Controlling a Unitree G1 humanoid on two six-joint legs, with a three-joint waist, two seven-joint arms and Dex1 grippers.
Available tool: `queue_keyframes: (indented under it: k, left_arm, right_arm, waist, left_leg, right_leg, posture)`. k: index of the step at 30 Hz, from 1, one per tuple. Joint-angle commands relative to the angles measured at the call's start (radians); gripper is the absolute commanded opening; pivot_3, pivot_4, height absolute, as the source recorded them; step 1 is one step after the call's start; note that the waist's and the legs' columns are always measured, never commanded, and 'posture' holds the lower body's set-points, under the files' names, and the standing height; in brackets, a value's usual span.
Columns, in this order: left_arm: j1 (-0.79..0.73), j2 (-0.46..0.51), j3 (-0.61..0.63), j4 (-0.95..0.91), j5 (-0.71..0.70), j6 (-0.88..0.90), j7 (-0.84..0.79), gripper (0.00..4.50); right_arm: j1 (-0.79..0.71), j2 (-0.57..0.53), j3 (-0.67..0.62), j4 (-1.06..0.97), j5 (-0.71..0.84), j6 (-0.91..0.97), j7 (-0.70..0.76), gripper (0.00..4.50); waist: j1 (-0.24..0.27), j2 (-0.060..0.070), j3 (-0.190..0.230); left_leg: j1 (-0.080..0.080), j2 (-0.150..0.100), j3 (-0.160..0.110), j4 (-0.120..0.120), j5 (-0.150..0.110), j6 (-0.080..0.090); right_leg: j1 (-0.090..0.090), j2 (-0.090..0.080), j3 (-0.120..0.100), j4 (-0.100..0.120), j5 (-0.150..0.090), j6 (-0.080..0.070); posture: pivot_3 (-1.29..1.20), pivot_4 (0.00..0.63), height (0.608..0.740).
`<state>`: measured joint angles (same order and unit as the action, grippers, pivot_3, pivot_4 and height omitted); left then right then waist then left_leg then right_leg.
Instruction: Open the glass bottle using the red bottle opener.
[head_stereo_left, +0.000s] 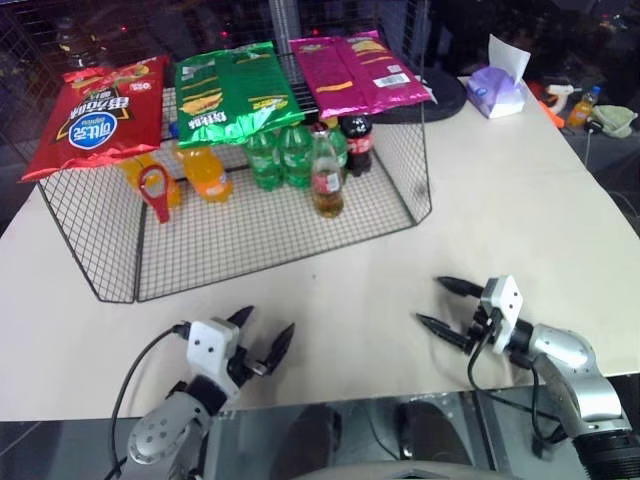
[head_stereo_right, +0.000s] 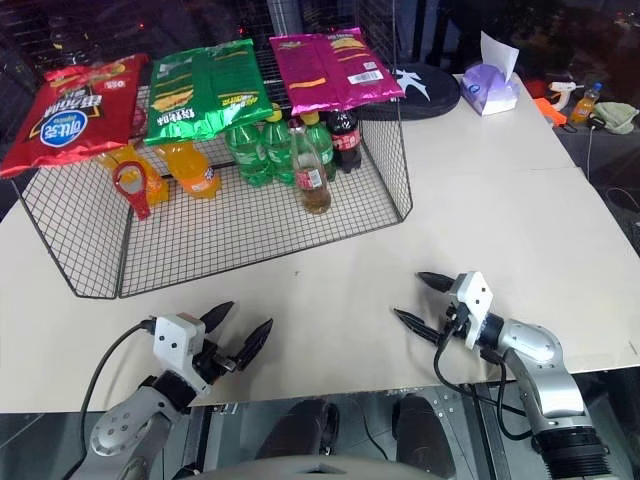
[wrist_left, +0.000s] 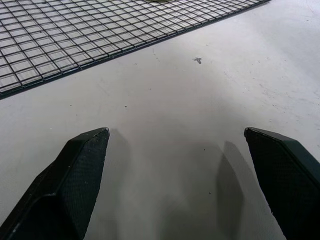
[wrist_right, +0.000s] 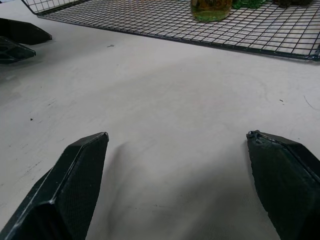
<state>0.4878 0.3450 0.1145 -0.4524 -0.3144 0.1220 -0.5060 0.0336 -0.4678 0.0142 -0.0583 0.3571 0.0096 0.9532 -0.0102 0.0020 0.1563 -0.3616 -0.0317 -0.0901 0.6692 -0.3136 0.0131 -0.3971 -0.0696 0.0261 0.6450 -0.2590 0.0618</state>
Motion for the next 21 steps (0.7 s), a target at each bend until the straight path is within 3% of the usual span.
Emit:
queue_keyframes:
  k: [1, 21]
  left_arm:
    - [-0.008, 0.001, -0.002, -0.013, 0.004, -0.019, -0.003, 4.5]
    - [-0.086, -0.012, 0.017, 0.068, -0.023, -0.063, -0.023, 4.5]
  right_arm:
    - [-0.007, -0.011, -0.006, 0.006, -0.001, -0.03, 0.015, 4.46]
    - [-0.033, -0.01, -0.009, 0.034, 0.014, -0.069, 0.031, 4.46]
  waist:
    - [0.0, 0.0, 0.0]
    - [-0.001, -0.001, 0.0]
  left_leg:
    - [0.0, 0.0, 0.0, 0.0, 0.0, 0.0]
    - [0.0, 0.0, 0.0, 0.0, 0.0, 0.0]
  right_leg:
    - [0.0, 0.0, 0.0, 0.0, 0.0, 0.0]
    - [0.0, 0.0, 0.0, 0.0, 0.0, 0.0]
  posture:
    - [0.0, 0.15, 0.74]
    - [0.0, 0.15, 0.74]
